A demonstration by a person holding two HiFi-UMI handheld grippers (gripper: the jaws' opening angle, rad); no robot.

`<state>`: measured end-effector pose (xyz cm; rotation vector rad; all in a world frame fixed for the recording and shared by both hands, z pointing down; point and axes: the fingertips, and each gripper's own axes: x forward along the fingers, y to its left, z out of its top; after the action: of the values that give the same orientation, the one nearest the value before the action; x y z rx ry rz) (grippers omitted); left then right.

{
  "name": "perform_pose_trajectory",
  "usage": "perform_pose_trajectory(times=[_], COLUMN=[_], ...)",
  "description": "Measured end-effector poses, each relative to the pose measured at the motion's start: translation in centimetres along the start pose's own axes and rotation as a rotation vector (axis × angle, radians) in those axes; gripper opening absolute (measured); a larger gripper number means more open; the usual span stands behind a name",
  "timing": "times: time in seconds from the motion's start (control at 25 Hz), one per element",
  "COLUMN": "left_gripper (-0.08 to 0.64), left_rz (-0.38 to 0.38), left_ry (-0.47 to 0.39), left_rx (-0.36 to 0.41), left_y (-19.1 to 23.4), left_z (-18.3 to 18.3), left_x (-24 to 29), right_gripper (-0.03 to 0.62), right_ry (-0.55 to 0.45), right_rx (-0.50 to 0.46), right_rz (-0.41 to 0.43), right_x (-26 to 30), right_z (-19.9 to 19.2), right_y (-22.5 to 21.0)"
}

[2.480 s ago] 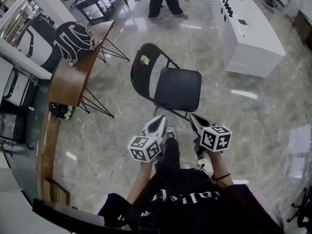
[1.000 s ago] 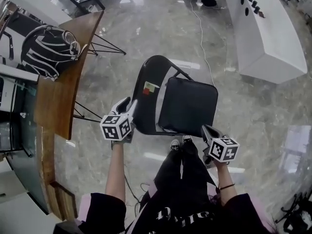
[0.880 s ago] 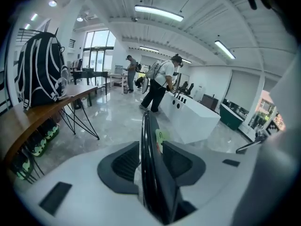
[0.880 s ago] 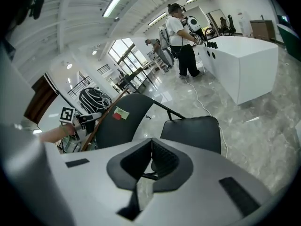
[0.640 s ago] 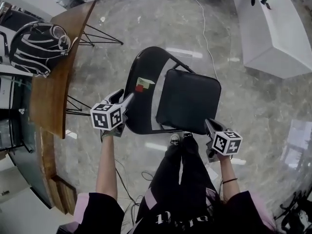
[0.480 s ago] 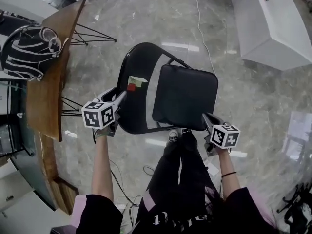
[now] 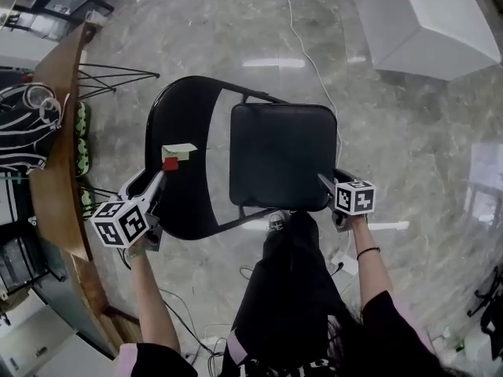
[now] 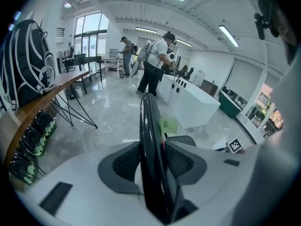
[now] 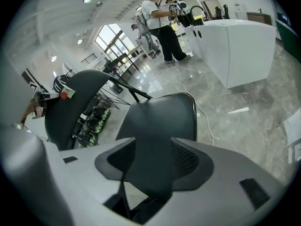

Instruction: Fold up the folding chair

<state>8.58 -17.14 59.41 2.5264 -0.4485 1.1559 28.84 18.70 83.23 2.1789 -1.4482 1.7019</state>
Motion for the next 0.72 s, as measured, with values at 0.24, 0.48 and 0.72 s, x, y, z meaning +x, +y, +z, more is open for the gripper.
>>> perform_pose_trajectory(times=[0.24,0.48,0.72], left_gripper=[0.164,0.161,0.16], left_rz=[0.039,0.009,0.01], left_ry=[0.029,0.024,0.061], left_rx=[-0.001,-0.01,-0.011], left_y=[0.0,-0.2,-0.6], left_z=[0.1,0.3,0.4], left_x=[0.3,0.5,0.6], right_gripper=[0.279,0.296,0.296], right_ry=[0.077,0.135,0.16], right_rx=[-0.006,0.071,0.069], right_rz=[-0.057,0.012,0.166], right_x=[3.9,7.4,10.0], right_z=[-2.4,-4.2,-5.5], right_y=[-6.0,-10.3,-10.5])
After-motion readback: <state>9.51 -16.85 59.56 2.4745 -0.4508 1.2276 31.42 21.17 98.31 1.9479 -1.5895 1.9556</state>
